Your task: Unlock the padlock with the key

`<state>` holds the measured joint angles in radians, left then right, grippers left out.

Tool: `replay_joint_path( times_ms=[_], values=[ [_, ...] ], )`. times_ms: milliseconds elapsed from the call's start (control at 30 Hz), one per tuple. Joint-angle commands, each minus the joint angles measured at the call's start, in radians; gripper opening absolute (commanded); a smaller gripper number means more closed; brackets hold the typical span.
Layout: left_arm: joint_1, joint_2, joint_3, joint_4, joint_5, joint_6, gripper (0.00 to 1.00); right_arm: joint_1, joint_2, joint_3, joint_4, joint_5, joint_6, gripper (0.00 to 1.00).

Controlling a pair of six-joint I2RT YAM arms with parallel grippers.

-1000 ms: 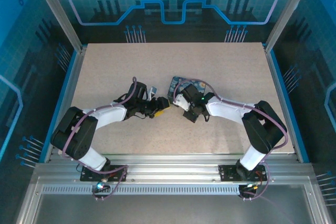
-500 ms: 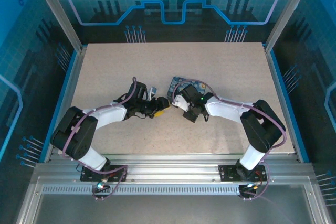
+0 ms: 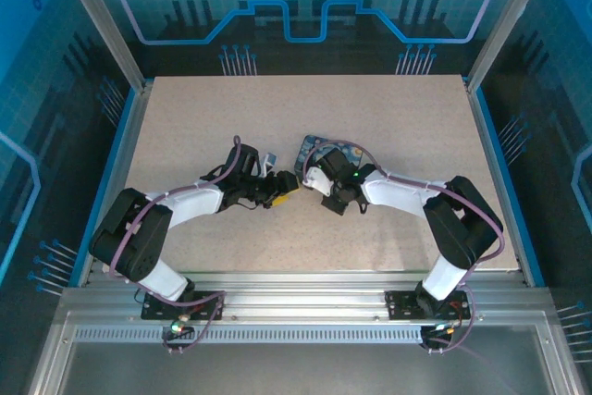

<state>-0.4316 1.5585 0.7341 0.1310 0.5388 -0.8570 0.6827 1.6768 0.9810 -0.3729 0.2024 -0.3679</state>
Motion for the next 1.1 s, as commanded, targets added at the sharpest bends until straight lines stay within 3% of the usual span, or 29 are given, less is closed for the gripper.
replay_joint_path(
  times_ms=[0, 1067],
  values=[
    [0.008, 0.002, 0.014, -0.024, 0.015, 0.022, 0.64, 0.019, -0.031, -0.010, 0.012, -0.002, -0.007, 0.00],
    [0.032, -0.070, -0.066, -0.026, -0.023, 0.007, 0.64, 0.059, 0.019, 0.081, 0.034, -0.059, -0.035, 0.00]
  ],
)
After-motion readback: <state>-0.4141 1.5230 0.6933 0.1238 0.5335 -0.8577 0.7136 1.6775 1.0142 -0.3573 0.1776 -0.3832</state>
